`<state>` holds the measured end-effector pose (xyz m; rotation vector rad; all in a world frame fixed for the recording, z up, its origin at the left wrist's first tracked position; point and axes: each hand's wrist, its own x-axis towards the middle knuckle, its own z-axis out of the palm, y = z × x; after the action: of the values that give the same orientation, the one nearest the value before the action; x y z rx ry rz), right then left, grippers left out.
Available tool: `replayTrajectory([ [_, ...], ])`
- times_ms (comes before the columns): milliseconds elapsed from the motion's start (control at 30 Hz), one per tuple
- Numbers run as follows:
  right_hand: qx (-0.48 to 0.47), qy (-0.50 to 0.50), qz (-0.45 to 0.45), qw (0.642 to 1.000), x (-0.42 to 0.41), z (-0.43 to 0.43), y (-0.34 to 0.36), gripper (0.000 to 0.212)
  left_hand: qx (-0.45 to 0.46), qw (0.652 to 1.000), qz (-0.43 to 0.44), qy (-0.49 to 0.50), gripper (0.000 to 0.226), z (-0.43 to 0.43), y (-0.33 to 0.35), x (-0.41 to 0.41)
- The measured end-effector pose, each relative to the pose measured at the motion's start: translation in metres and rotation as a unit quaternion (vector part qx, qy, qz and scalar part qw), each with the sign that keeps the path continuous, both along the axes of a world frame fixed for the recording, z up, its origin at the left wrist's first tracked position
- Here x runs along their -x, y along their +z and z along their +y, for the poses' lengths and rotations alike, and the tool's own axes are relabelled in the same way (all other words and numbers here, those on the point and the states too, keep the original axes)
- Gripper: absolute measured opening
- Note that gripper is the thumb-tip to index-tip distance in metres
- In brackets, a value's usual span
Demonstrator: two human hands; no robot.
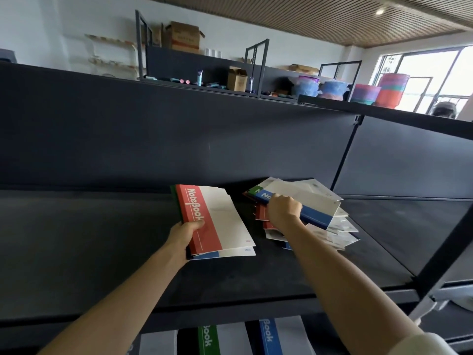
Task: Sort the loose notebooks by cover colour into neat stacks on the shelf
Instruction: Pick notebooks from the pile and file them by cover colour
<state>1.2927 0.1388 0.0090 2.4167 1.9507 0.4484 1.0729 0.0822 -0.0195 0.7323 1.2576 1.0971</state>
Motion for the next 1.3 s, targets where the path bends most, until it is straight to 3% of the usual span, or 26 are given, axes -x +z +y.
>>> replayTrajectory([
  [267,0.010,0.072,-0.004,0.997,0.013,-0.002,0.035,0.029,-0.015,0.999,-0.002,-0.038,0.045,-0.002,0.006,-0.001],
  [400,0.033,0.161,0.076,0.984,0.081,-0.013,0.054,0.040,-0.023,0.998,-0.041,-0.045,0.032,-0.009,0.008,-0.008],
  [500,0.034,0.180,0.168,0.968,0.128,-0.031,0.056,0.032,-0.043,0.996,-0.060,-0.057,0.033,-0.018,0.010,-0.007],
  [600,0.020,0.167,0.281,0.945,0.157,-0.040,0.050,0.023,-0.073,0.996,-0.035,-0.036,0.035,-0.026,0.006,0.006],
  [733,0.038,0.180,0.346,0.920,0.191,-0.048,0.040,0.016,-0.060,0.996,-0.066,0.022,0.033,-0.040,0.000,0.026],
  [833,0.061,0.187,0.340,0.920,0.200,-0.056,0.028,0.022,-0.038,0.991,-0.119,0.056,0.032,-0.052,-0.004,0.040],
  [1033,0.075,0.101,0.345,0.930,0.154,-0.075,-0.007,0.019,-0.038,0.992,-0.112,0.044,0.041,-0.076,-0.016,0.075],
  [1133,0.121,0.040,0.426,0.896,0.138,-0.093,-0.021,0.023,-0.042,0.993,-0.106,0.041,0.040,-0.087,-0.018,0.086],
  [1300,0.075,0.022,0.563,0.823,0.141,-0.119,-0.032,0.019,-0.047,0.991,-0.104,0.073,0.035,-0.114,-0.014,0.088],
])
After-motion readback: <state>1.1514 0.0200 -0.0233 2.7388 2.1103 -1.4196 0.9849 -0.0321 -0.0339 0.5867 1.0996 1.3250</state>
